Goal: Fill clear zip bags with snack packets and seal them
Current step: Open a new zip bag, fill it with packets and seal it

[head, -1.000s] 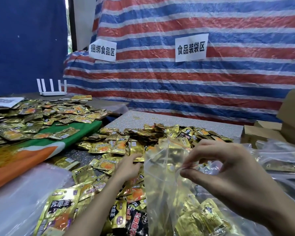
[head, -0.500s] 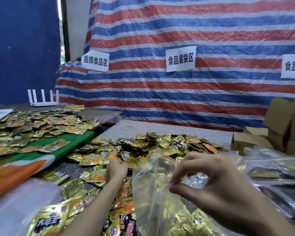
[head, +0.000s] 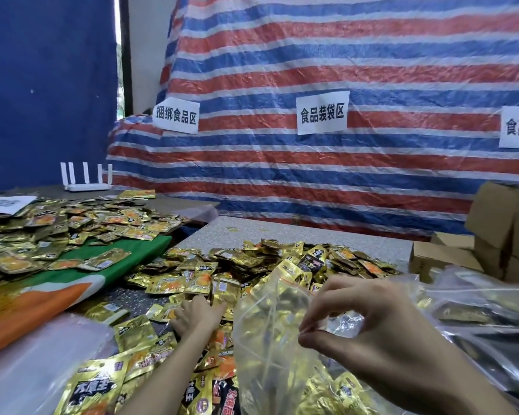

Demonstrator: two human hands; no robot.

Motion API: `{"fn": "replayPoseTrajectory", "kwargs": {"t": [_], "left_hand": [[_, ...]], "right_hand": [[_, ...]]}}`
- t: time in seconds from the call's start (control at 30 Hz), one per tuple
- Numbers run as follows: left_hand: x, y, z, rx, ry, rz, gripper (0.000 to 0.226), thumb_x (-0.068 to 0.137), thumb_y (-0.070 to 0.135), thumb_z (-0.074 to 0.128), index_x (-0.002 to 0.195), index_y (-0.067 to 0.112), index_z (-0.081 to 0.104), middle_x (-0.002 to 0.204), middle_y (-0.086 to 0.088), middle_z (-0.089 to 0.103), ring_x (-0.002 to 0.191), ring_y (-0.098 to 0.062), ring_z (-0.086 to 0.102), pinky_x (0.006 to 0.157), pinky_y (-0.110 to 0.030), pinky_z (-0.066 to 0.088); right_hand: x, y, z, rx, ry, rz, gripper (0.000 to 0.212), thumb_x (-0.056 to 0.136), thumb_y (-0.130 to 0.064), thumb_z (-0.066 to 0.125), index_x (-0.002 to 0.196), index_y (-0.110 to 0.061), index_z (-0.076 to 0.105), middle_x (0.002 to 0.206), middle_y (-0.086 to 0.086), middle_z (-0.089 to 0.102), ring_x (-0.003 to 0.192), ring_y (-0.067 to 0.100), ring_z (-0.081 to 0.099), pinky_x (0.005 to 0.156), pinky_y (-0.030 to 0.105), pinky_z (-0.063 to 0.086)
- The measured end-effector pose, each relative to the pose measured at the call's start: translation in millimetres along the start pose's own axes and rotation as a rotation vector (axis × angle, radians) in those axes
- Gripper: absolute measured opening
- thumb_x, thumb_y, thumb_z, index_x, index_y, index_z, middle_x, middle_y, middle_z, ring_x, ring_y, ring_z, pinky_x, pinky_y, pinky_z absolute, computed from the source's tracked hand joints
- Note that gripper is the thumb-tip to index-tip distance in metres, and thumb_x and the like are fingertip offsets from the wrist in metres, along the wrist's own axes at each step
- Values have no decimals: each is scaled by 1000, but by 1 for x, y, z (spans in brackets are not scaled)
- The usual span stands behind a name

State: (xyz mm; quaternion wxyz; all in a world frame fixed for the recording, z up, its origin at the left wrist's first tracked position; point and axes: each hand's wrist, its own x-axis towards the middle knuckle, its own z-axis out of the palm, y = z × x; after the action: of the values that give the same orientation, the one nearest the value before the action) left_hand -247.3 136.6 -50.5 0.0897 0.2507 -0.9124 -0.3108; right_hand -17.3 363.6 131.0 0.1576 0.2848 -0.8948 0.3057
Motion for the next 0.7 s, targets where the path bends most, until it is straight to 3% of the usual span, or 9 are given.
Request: {"fn": "replayPoseTrajectory", "kwargs": {"t": [0.17, 0.23, 0.3, 0.4, 0.53, 0.57, 0.67, 0.7], "left_hand": [[-1, 11, -9, -212, 37, -70, 28, 84, 37, 75, 81, 15, 58, 85, -3, 66, 84, -21, 58, 89, -36, 41], [-4, 14, -19, -335, 108, -81, 17, 89, 17, 68, 81, 15, 53, 75, -2, 60, 68, -17, 55, 73, -33, 44], [-9, 17, -33, -453, 178, -46, 10, 90, 5, 61, 87, 14, 57, 71, 1, 58, 59, -12, 50, 55, -27, 35], [-21, 20, -66, -541, 242, 137, 21, 93, 7, 61, 82, 24, 56, 72, 9, 55, 62, -7, 51, 50, -22, 29], [-45, 32, -119, -713, 151, 413, 16, 99, 11, 55, 91, 22, 62, 91, 2, 65, 91, -20, 63, 70, -32, 52], [-55, 36, -135, -772, 146, 465, 15, 100, 11, 54, 93, 21, 63, 93, 0, 67, 92, -18, 64, 71, -33, 55], [-89, 38, -185, -978, 154, 571, 12, 98, 15, 58, 96, 24, 66, 94, 1, 71, 86, -10, 68, 61, -17, 53], [-102, 38, -198, -1029, 146, 585, 9, 97, 16, 60, 97, 23, 66, 95, -1, 73, 87, -11, 70, 65, -20, 55]], "right_hand": [[1, 1, 0, 17, 1, 14, 5, 76, -31, 82, 74, -30, 77, 82, -17, 69, 85, 3, 66, 77, 26, 50], [1, 0, 0, 23, 3, 10, 5, 76, -31, 81, 74, -30, 77, 81, -18, 69, 84, 2, 66, 76, 25, 50], [1, 0, 0, 29, 13, 8, 5, 75, -31, 81, 73, -29, 77, 81, -17, 69, 84, 3, 66, 75, 25, 50], [1, 0, 2, 31, 7, -2, 5, 74, -33, 80, 72, -29, 77, 81, -17, 70, 84, 3, 66, 75, 26, 50], [2, 0, 4, 20, 19, -20, 5, 75, -32, 80, 72, -29, 77, 80, -16, 69, 84, 4, 66, 76, 22, 50], [2, 1, 4, 21, 24, -22, 5, 75, -31, 81, 72, -29, 77, 80, -15, 69, 84, 5, 66, 76, 22, 50], [1, 1, 5, 22, 41, -28, 6, 75, -30, 81, 71, -31, 77, 79, -15, 70, 82, 7, 67, 72, 26, 51], [1, 0, 5, 21, 41, -31, 6, 75, -30, 81, 71, -31, 77, 79, -15, 70, 82, 7, 67, 72, 26, 50]]}}
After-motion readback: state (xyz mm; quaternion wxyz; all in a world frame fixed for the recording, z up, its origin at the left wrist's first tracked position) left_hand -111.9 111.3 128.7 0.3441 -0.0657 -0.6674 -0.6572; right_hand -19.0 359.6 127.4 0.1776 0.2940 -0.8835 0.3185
